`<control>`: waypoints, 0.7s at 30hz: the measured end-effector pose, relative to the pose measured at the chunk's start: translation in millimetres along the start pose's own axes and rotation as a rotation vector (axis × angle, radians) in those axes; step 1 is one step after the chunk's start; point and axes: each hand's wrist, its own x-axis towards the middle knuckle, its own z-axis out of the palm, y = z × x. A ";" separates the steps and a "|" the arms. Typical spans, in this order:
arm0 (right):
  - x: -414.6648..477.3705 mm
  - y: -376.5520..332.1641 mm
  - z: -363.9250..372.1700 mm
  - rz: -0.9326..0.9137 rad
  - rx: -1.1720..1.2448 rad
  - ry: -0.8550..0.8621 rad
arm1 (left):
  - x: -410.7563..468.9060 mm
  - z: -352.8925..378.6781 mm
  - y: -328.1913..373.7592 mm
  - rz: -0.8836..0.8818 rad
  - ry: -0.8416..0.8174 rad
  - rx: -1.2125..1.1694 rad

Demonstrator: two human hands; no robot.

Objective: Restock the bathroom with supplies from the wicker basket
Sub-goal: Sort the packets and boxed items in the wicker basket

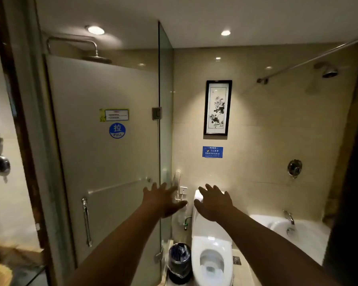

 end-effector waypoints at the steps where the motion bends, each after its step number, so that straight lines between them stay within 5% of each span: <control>1: 14.6 -4.1 2.9 -0.019 0.016 0.015 | 11.9 0.5 -8.9 -0.009 0.008 -0.002; 14: 200.0 -158.8 66.0 -0.336 0.070 -0.089 | 55.9 33.3 -204.9 -0.423 0.005 0.117; 21: 229.6 -324.1 94.9 -0.752 0.180 -0.155 | -7.2 7.7 -313.4 -0.782 0.079 0.114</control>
